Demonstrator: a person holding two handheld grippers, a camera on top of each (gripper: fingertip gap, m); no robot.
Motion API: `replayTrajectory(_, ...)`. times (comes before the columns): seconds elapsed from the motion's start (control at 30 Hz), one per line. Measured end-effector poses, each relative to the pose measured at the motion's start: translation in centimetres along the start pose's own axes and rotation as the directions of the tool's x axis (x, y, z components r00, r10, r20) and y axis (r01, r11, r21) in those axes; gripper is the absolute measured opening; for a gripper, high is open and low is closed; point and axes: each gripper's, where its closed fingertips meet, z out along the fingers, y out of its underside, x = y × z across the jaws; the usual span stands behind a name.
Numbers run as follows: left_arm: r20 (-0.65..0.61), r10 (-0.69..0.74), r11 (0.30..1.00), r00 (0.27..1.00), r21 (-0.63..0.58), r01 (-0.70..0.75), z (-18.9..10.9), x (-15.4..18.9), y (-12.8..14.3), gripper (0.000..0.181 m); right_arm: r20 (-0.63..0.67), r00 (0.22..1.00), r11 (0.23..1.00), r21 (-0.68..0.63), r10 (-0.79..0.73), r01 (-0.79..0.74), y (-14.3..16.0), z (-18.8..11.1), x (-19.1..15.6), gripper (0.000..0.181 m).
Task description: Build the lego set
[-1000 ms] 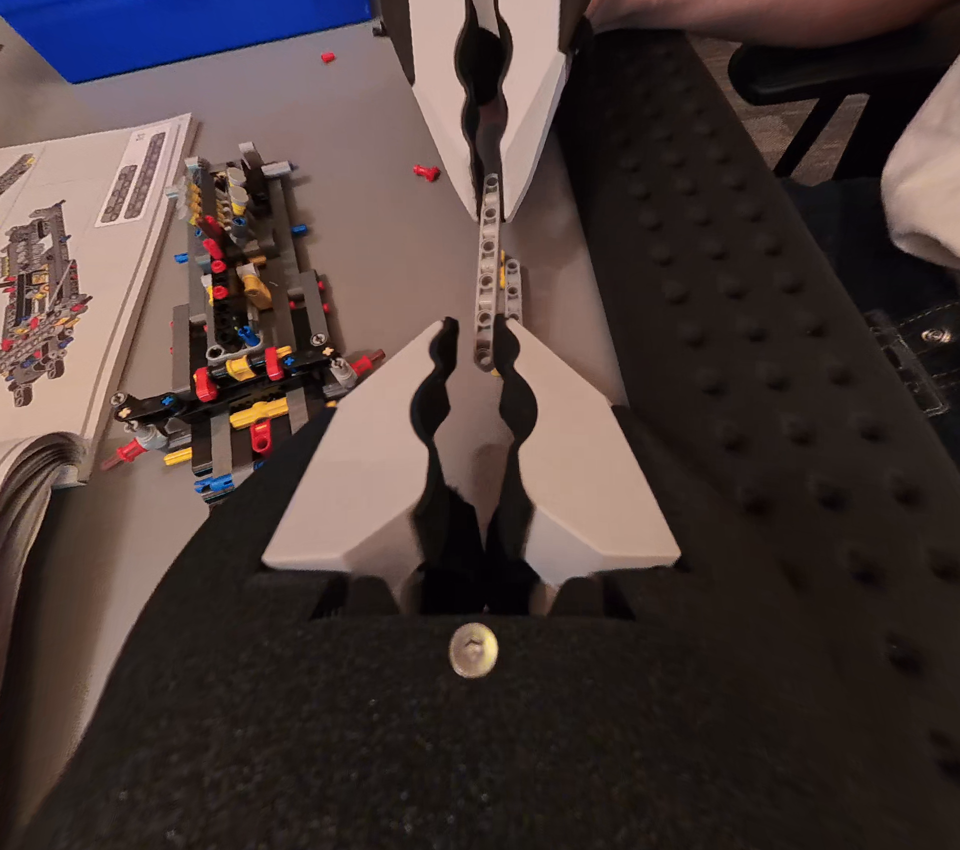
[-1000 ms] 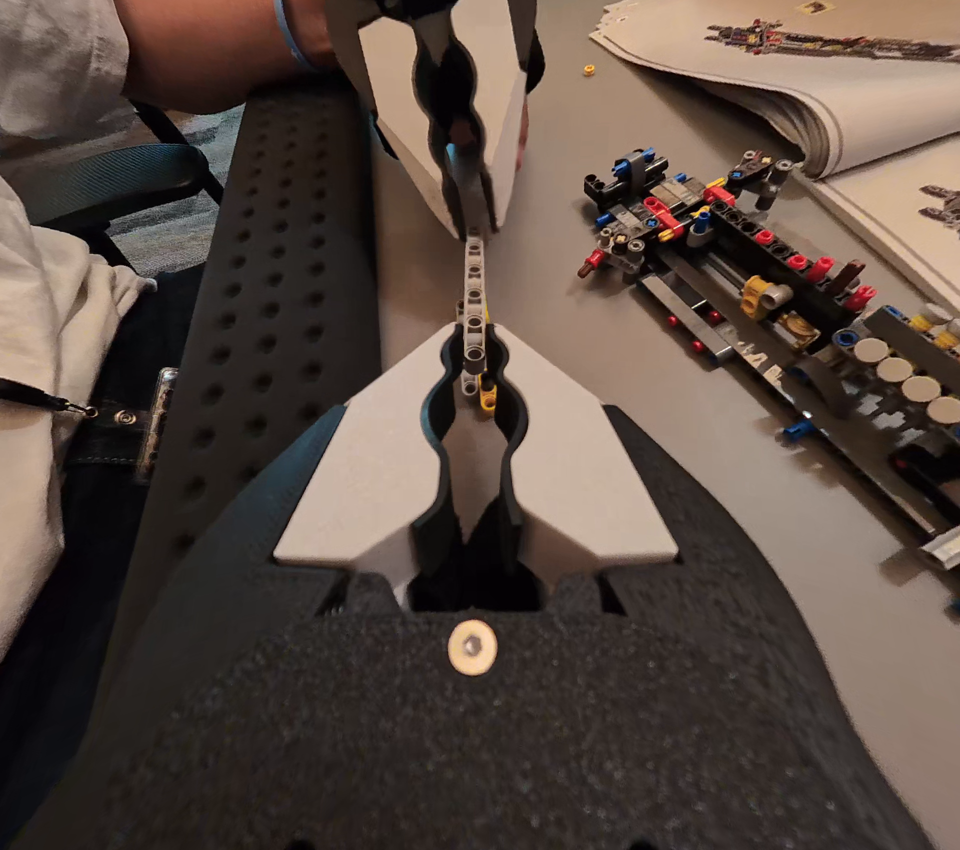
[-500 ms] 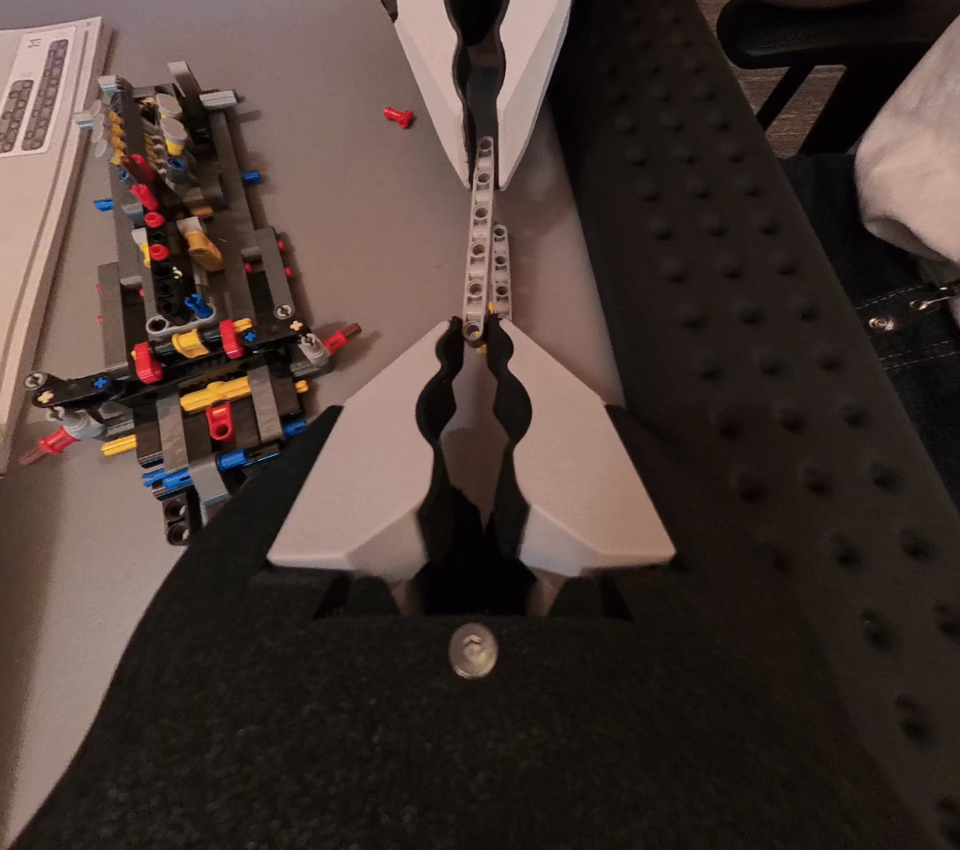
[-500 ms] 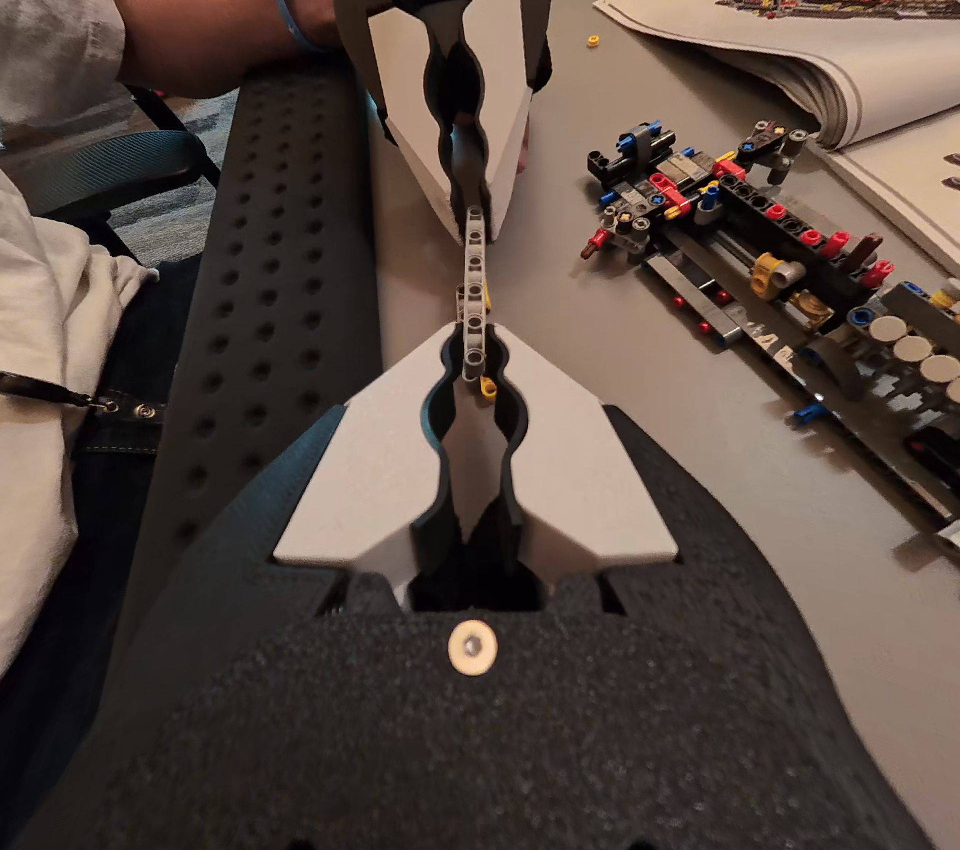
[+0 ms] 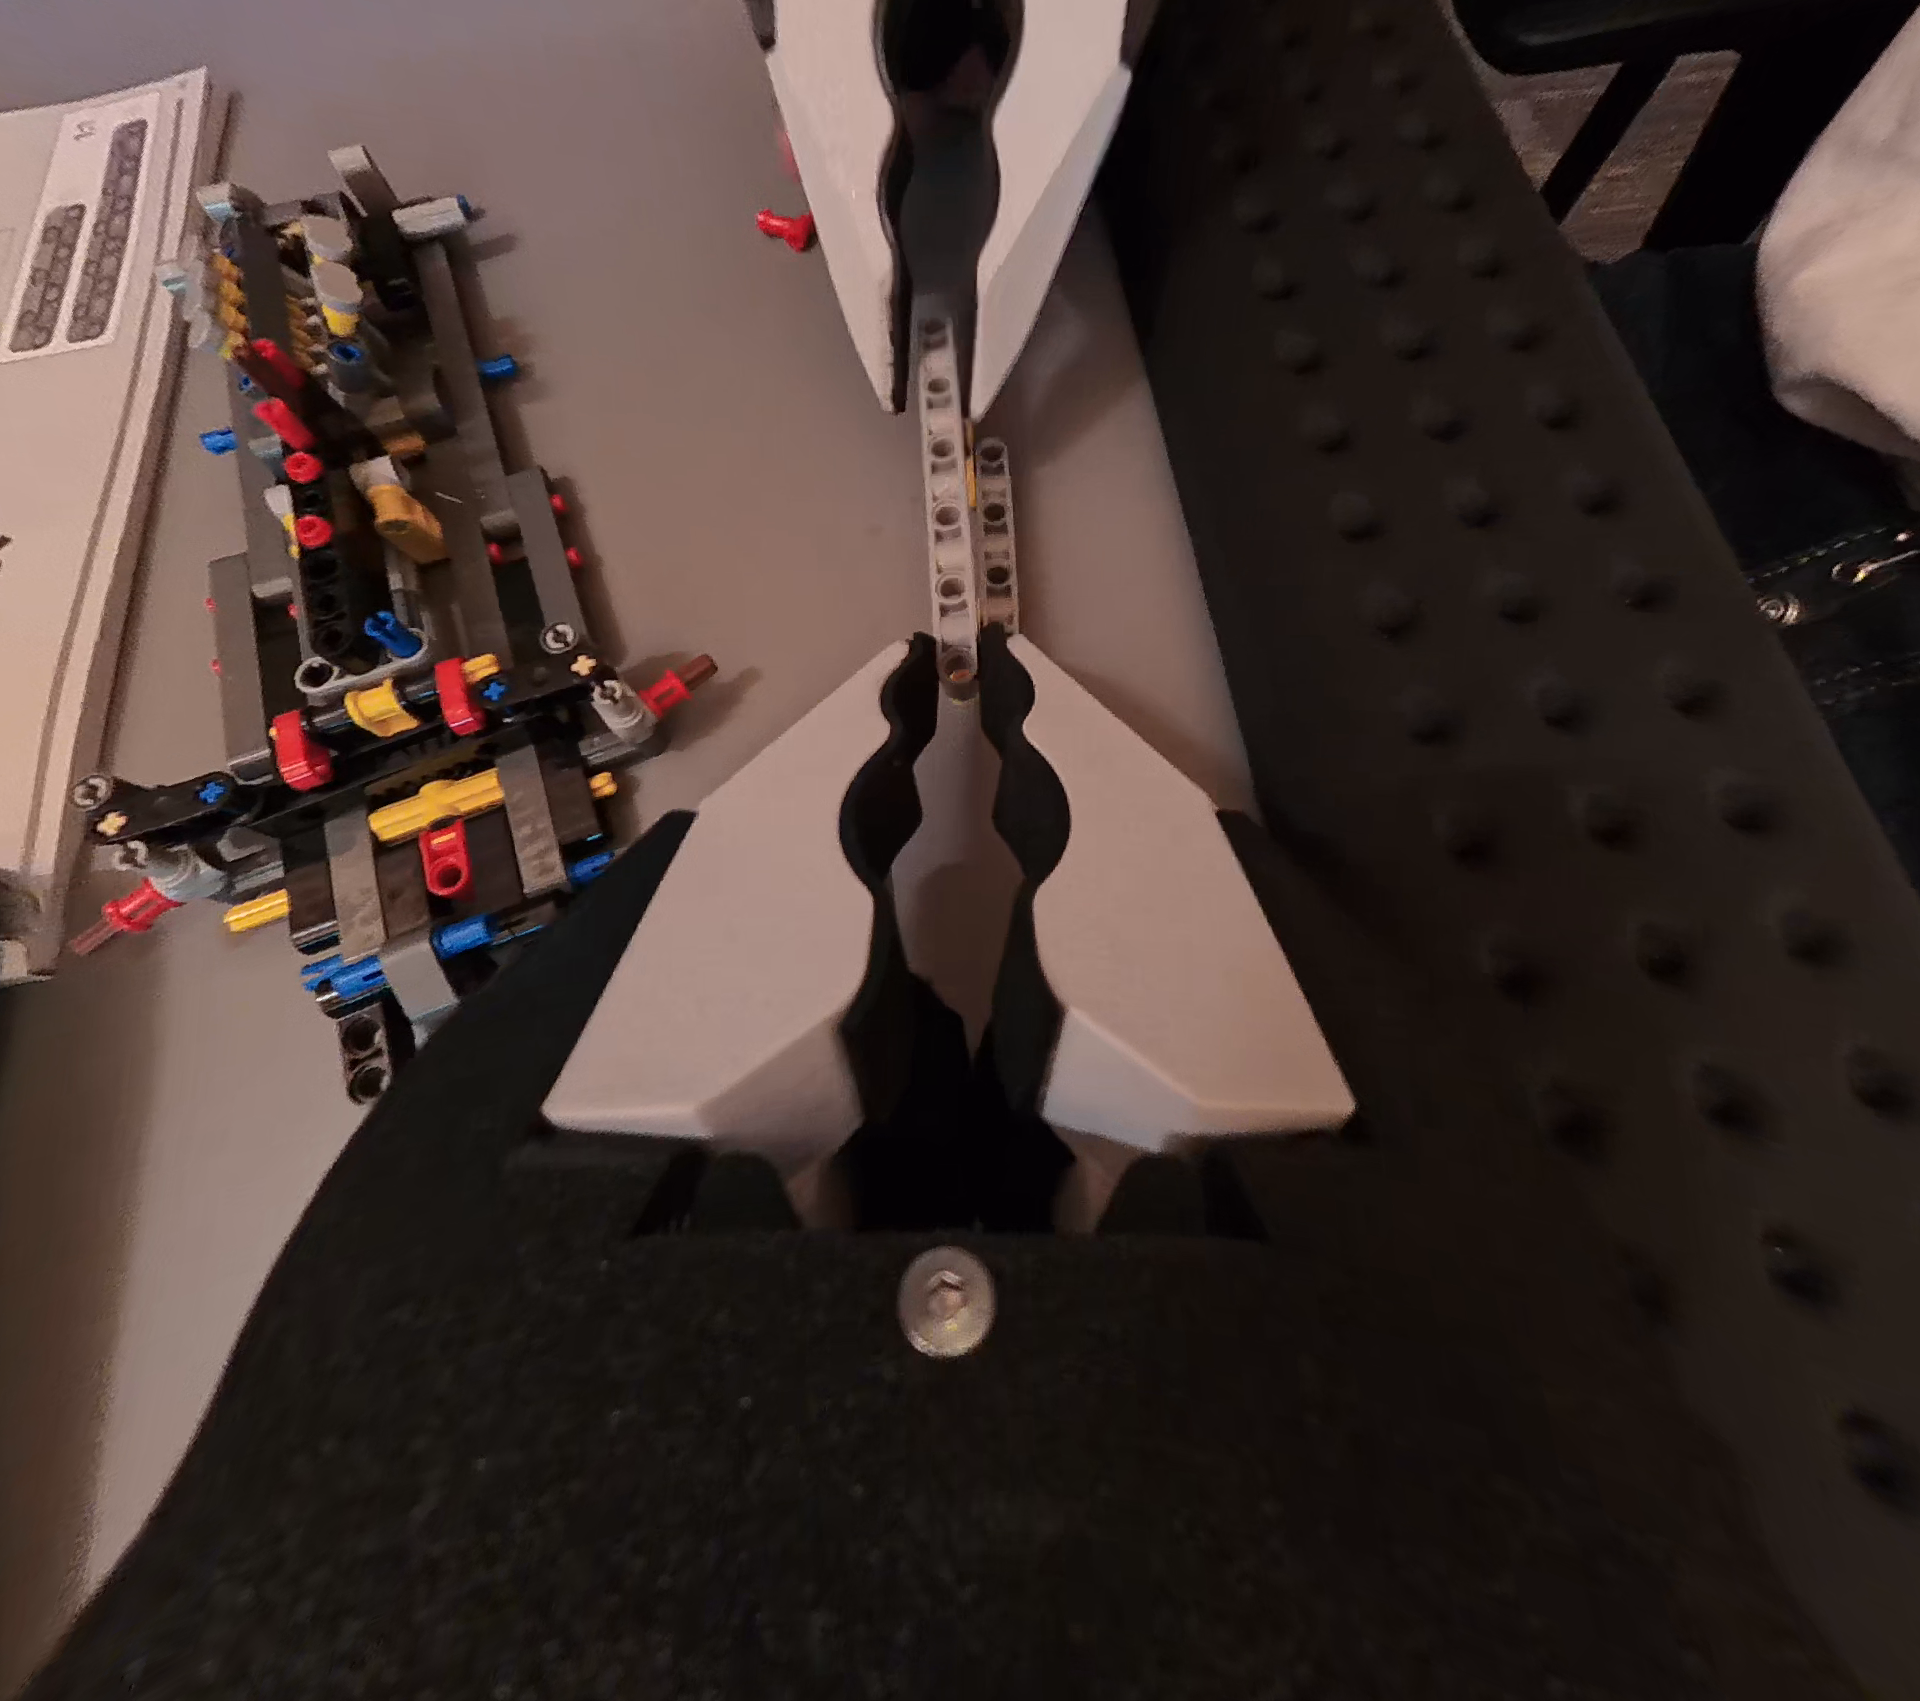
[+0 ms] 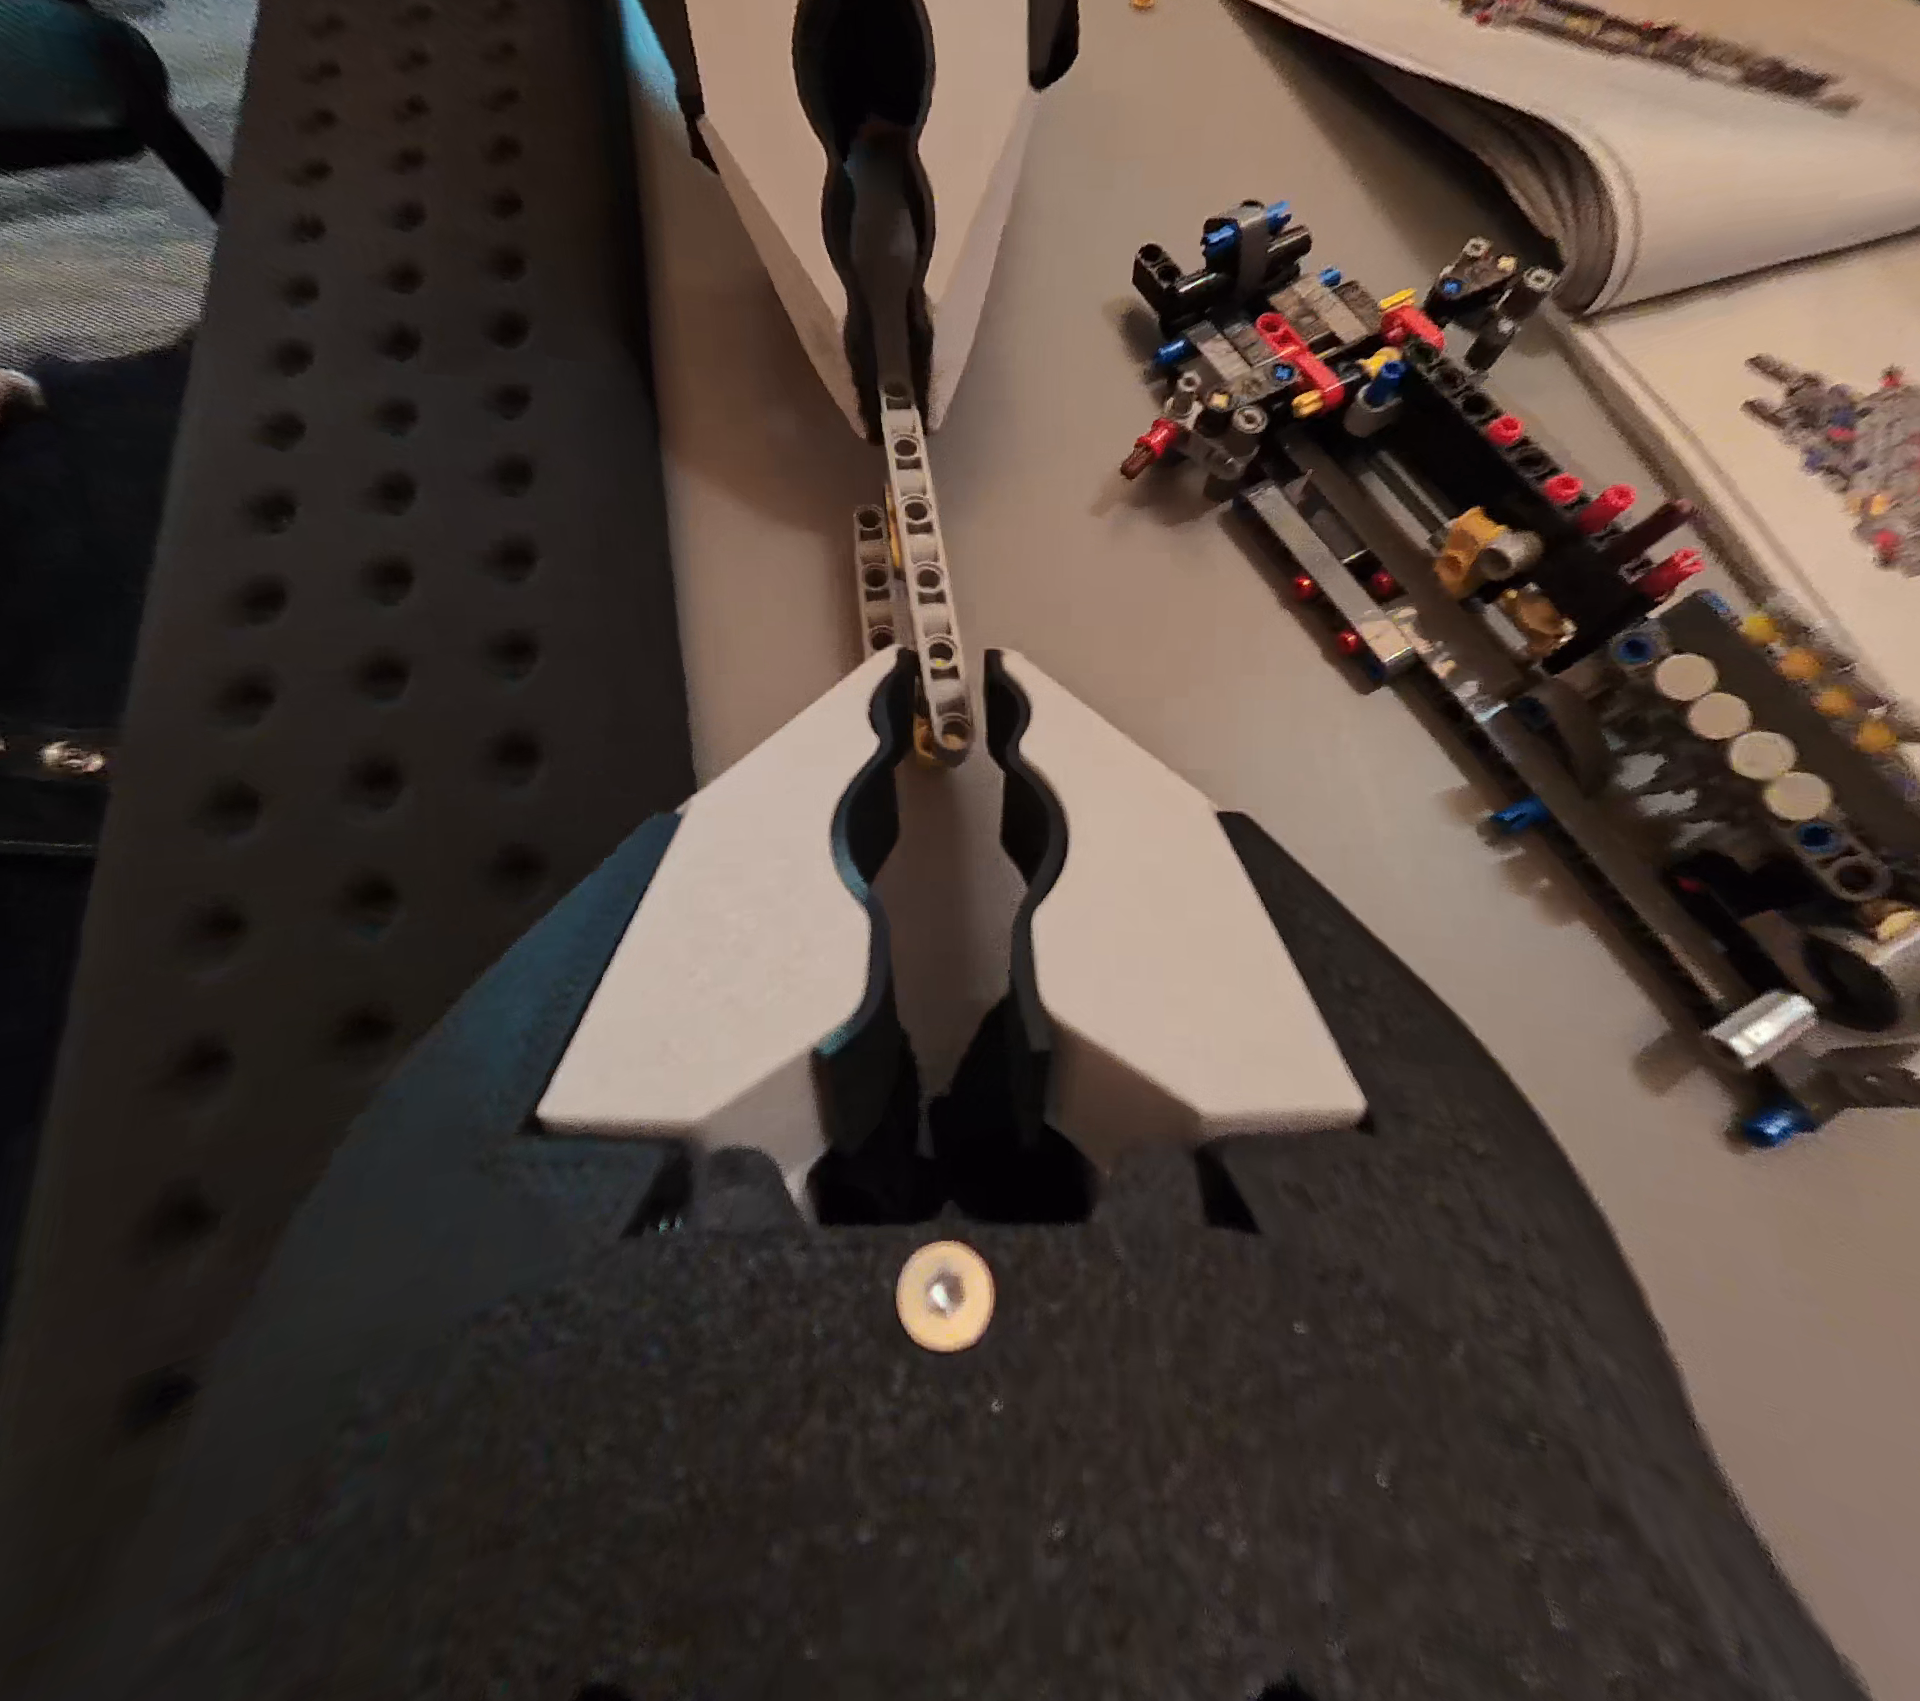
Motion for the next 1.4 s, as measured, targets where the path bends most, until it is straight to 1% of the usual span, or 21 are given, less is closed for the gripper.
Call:
replayTrajectory(0.03,0.003,-0.002,1.000,1.000,0.007,0.002,-0.06,-0.03,-0.15,0.007,-0.018,1.000,1.000,-0.003,-0.019,0.019,0.05,0.02,0.04,0.010)
replayTrajectory(0.17,-0.007,0.004,1.000,1.000,-0.006,-0.004,0.01,0.21,0.00,0.007,0.002,0.999,0.999,-0.007,-0.037,0.037,0.17,0.06,-0.39,0.009)
replayTrajectory(0.3,-0.007,0.006,1.000,1.000,-0.005,-0.006,0.06,0.29,-0.06,0.007,0.009,0.999,0.999,0.021,-0.041,0.041,-0.11,-0.34,-0.49,0.009)
replayTrajectory(0.43,-0.006,0.013,1.000,1.000,-0.014,-0.013,0.14,0.33,0.06,0.007,0.038,0.999,1.000,0.019,-0.017,0.016,-0.06,-0.34,-0.63,0.008)
replayTrajectory(0.57,0.004,0.024,0.999,1.000,-0.034,-0.024,0.36,0.28,0.38,0.007,0.053,0.999,1.000,-0.028,0.008,-0.006,0.58,0.02,-0.60,0.008)
replayTrajectory(0.63,0.012,0.024,0.999,1.000,-0.034,-0.024,0.39,0.14,0.35,0.007,0.041,0.999,1.000,-0.026,0.006,-0.005,0.56,-0.02,-0.43,0.008)
replayTrajectory(1.13,-0.005,0.012,0.999,1.000,-0.044,-0.013,0.35,0.40,0.49,0.007,0.125,0.987,0.994,-0.046,0.104,-0.099,0.71,0.15,-0.63,0.008)
replayTrajectory(1.4,-0.008,0.027,0.999,1.000,-0.041,-0.027,0.29,0.72,0.36,0.007,0.140,0.982,0.992,-0.049,0.124,-0.118,0.75,0.14,-0.68,0.008)
